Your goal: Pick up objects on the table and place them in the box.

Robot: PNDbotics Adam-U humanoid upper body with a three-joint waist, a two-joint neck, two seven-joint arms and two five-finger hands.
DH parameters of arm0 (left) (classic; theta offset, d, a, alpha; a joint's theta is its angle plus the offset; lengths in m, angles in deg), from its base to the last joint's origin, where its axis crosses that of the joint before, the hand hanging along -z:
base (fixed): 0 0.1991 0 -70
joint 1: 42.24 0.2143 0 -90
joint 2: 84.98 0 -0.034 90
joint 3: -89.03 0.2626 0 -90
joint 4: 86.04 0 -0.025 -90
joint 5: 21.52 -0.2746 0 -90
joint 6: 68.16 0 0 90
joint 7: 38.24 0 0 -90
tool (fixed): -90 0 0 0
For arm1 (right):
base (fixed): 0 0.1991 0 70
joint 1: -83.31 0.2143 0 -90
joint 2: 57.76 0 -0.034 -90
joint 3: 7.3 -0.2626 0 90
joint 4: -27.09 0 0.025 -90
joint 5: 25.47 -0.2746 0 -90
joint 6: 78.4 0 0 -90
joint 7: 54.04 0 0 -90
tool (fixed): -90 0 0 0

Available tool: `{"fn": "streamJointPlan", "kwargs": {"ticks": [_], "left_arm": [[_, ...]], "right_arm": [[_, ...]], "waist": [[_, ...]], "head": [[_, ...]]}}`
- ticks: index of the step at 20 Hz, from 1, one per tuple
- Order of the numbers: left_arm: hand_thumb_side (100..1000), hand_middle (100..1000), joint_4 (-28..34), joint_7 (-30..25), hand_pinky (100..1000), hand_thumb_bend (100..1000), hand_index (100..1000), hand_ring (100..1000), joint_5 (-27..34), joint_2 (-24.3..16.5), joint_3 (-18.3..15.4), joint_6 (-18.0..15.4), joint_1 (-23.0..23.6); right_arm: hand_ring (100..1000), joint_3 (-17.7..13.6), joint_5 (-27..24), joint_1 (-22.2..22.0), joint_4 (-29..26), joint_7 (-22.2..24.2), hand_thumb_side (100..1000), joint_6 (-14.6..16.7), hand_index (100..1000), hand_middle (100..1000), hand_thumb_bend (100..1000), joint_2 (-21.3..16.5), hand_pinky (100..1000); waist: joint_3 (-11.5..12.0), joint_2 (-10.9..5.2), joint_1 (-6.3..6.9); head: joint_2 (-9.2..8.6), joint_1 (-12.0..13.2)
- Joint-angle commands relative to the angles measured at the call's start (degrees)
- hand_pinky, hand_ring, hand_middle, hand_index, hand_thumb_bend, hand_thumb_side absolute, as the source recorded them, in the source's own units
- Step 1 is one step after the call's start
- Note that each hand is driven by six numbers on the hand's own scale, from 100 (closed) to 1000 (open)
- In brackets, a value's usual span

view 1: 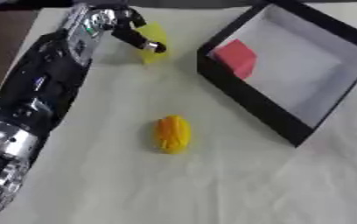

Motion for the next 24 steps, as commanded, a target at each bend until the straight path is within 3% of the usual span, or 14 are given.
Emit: {"fn": "streamJointPlan", "kwargs": {"ticks": [1, 8, 16, 23, 24], "left_arm": [[570, 848, 0.26, -0.18, 869, 581, 878, 873, -0.05, -0.70, -0.55, -0.42, -0.98], [478, 822, 0.07, -0.47, 853, 461, 857, 856, -0.86, -0.46, -0.54, -0.50, -0.80], [345, 771, 1.93, 0.86, 831, 101, 786, 810, 1.20, -0.40, -0.60, 0.47, -1.85], [331, 767, 4.18, 0.73, 829, 100, 777, 804, 4.84, -0.74, 0.22, 1.78, -2.09], [165, 656, 4.74, 1.03, 759, 100, 626, 698, 5.22, -0.82, -0.25, 1.52, -2.60]], "right_arm": [[883, -0.14, 0.51, 0.54, -0.99, 0.01, 580, -0.18, 892, 841, 100, -0.73, 972], [883, -0.05, 0.57, 0.66, -0.99, 0.21, 579, -0.28, 893, 841, 100, -0.63, 973], [884, -0.09, 0.78, -0.15, -0.99, 0.41, 578, -0.59, 893, 841, 100, -0.57, 974], [884, -0.14, 0.76, -0.48, -0.99, 0.36, 578, -0.65, 894, 841, 100, -0.67, 974], [883, -0.12, 0.63, -0.62, -0.99, 0.36, 570, -0.54, 893, 841, 100, -0.93, 975]], "waist": [[-0.15, -0.21, 0.55], [-0.24, -0.14, 0.58], [0.11, -0.96, 0.62], [0.28, -1.32, 0.66], [0.26, -1.83, 0.64]], "head": [[-0.90, 0.24], [-1.05, 0.26], [0.06, -0.37], [0.41, -0.66], [0.78, -0.54]]}}
